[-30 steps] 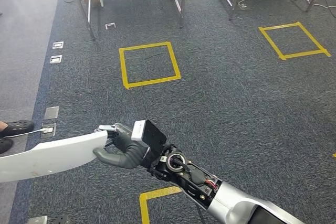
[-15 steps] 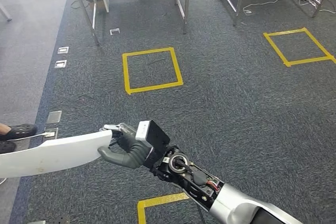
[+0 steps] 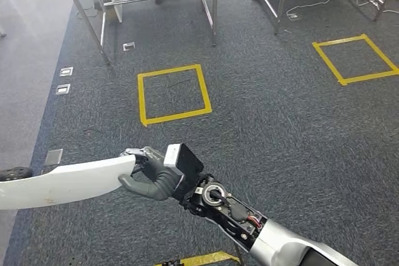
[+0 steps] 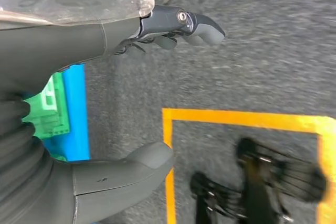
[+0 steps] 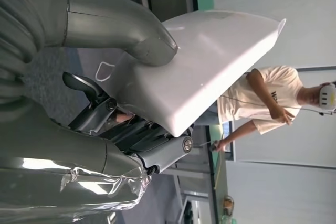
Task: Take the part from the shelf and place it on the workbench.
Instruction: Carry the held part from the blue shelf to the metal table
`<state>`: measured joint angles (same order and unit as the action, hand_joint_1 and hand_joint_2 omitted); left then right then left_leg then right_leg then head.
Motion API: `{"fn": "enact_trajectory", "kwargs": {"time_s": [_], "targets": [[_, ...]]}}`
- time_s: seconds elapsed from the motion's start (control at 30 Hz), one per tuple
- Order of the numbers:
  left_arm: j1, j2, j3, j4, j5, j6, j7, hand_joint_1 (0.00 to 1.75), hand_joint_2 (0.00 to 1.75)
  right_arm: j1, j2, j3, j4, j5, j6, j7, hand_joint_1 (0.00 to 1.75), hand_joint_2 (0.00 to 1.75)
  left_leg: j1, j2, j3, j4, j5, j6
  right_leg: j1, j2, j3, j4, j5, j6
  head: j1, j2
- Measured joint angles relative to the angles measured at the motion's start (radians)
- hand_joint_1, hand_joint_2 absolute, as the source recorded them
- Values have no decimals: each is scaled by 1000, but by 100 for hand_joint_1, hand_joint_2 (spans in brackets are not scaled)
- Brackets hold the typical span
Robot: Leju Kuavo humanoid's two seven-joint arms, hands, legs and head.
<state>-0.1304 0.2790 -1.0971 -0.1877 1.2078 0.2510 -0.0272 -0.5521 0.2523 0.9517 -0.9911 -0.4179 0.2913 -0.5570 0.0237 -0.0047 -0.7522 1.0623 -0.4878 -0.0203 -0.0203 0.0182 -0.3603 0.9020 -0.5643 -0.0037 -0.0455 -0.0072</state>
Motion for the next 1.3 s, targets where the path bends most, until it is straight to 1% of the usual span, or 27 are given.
{"fn": "enact_trajectory", "kwargs": {"time_s": [0.03,0.07,0.1,0.13,0.17,0.2,0.23,0.27,0.3,0.33,0.37,0.4,0.43,0.47,0.5,0.53,0.57,0.6,0.63,0.73,0.87,1.07,1.17,1.2,1.23,1.27,1.3], "targets": [[3,1,0,0,0,0,0,0,175,2,-1,0,1,0,0,0,175,175,-11,-1,1,-70,95,14,4,3,27,-8,-18,2,0,0],[7,3,0,0,0,0,0,0,175,4,-2,1,1,1,0,0,175,175,-19,-4,5,-116,182,23,9,5,49,-18,-38,5,0,0],[10,5,0,0,1,0,0,0,175,5,-3,1,1,3,1,0,175,175,-24,-8,10,-137,238,26,12,8,73,-25,-53,9,0,0],[10,4,0,0,1,1,0,0,175,4,-3,1,1,4,1,-1,175,175,-26,-12,15,-132,244,24,17,12,88,-17,-57,13,1,0],[7,4,0,0,1,1,-1,0,175,-1,-2,0,-1,5,2,-2,175,175,-23,-14,25,-121,236,22,18,11,84,11,-49,18,2,0],[2,3,0,0,0,1,-2,0,175,-6,-2,-1,-2,5,2,-3,175,175,-22,-14,35,-116,223,22,17,9,62,68,-29,22,2,0],[-3,3,0,0,0,1,-3,0,175,-11,-1,-1,-3,5,3,-4,175,175,-20,-13,47,-115,208,26,17,4,17,145,-11,27,3,0],[-7,2,0,0,0,1,-4,0,175,-13,-1,-1,-3,5,3,-5,175,175,-21,-14,60,-116,194,30,18,-1,-36,222,-12,30,4,0],[-9,2,0,0,0,1,-5,0,175,-12,-1,-1,-3,5,3,-5,175,175,-22,-14,76,-116,178,33,19,-5,-88,284,-36,32,5,0],[-10,2,0,0,0,1,-5,0,175,-10,-1,-1,-3,5,3,-5,175,175,-24,-14,93,-116,161,35,20,-7,-132,320,-84,32,6,0],[-10,1,0,0,0,1,-5,0,175,-8,-1,-1,-2,6,3,-4,175,175,-26,-15,112,-116,144,36,22,-8,-167,331,-142,31,7,0],[-10,0,0,0,0,1,-5,0,175,-7,-1,-1,-2,6,3,-4,175,175,-28,-16,133,-116,128,37,24,-8,-192,322,-191,28,7,0],[-9,-1,0,0,0,1,-5,0,175,-7,-1,-1,-2,6,3,-4,175,175,-32,-17,154,-117,112,38,26,-8,-210,293,-212,23,7,0],[-8,-2,0,0,0,1,-5,0,175,-7,-1,-1,-2,6,3,-4,175,175,-36,-18,175,-117,96,39,30,-8,-221,247,-190,15,8,0],[-6,-4,0,0,0,1,-5,0,175,-6,-2,-1,-1,6,3,-4,175,175,-38,-19,193,-119,82,40,35,-8,-227,189,-117,3,8,0],[-6,-6,-1,0,0,1,-6,0,175,-6,-3,-1,0,5,3,-5,175,175,-42,-22,208,-119,70,40,41,-6,-229,132,-19,-9,7,0],[-7,-9,-1,0,0,1,-8,0,175,-5,-5,-1,1,5,3,-6,175,175,-43,-25,217,-120,61,39,46,-4,-227,89,67,-20,8,0],[-7,-10,-1,0,0,1,-10,0,175,-5,-6,-1,2,6,3,-7,175,175,-43,-28,223,-121,55,37,50,-2,-223,63,127,-27,8,0],[-9,-10,-1,0,-1,1,-13,0,175,-5,-6,-2,2,6,3,-8,175,175,-44,-31,225,-118,53,36,51,0,-217,53,152,-26,9,0],[-9,-11,-3,0,-4,4,-21,0,175,-7,-6,-2,2,10,4,-11,175,175,-43,-31,221,-113,52,38,50,1,-205,47,156,-16,10,0],[-18,-11,-5,0,-6,8,-31,0,175,-7,-6,-6,2,16,3,-11,175,175,-42,-30,227,-123,40,32,51,3,-205,48,145,-19,9,0],[-20,-10,-8,0,-6,8,-32,0,175,-6,-7,-11,2,19,-2,-10,175,175,-42,-29,231,-130,34,31,51,4,-206,49,142,-22,9,0],[-22,-9,-8,0,1,5,-33,0,175,-6,-7,-11,0,20,-5,-9,175,175,-40,-27,239,-143,44,43,51,4,-202,43,146,-12,9,0],[-23,-9,-8,0,4,3,-34,0,175,-6,-7,-12,-1,20,-6,-9,175,175,-37,-25,244,-152,49,47,50,3,-206,54,137,-5,9,0],[-24,-10,-8,-1,5,1,-35,0,175,-6,-7,-12,-2,21,-6,-9,175,175,-32,-23,250,-162,54,50,49,1,-220,88,114,1,9,0],[-24,-10,-8,-1,5,0,-36,0,175,-6,-8,-13,-3,21,-6,-9,175,175,-30,-20,253,-166,56,50,45,-1,-245,146,84,7,9,0],[-23,-10,-8,-1,6,0,-37,0,175,-4,-8,-14,-3,21,-6,-9,175,175,-29,-19,254,-167,57,50,39,-4,-279,223,49,13,9,0]]}}
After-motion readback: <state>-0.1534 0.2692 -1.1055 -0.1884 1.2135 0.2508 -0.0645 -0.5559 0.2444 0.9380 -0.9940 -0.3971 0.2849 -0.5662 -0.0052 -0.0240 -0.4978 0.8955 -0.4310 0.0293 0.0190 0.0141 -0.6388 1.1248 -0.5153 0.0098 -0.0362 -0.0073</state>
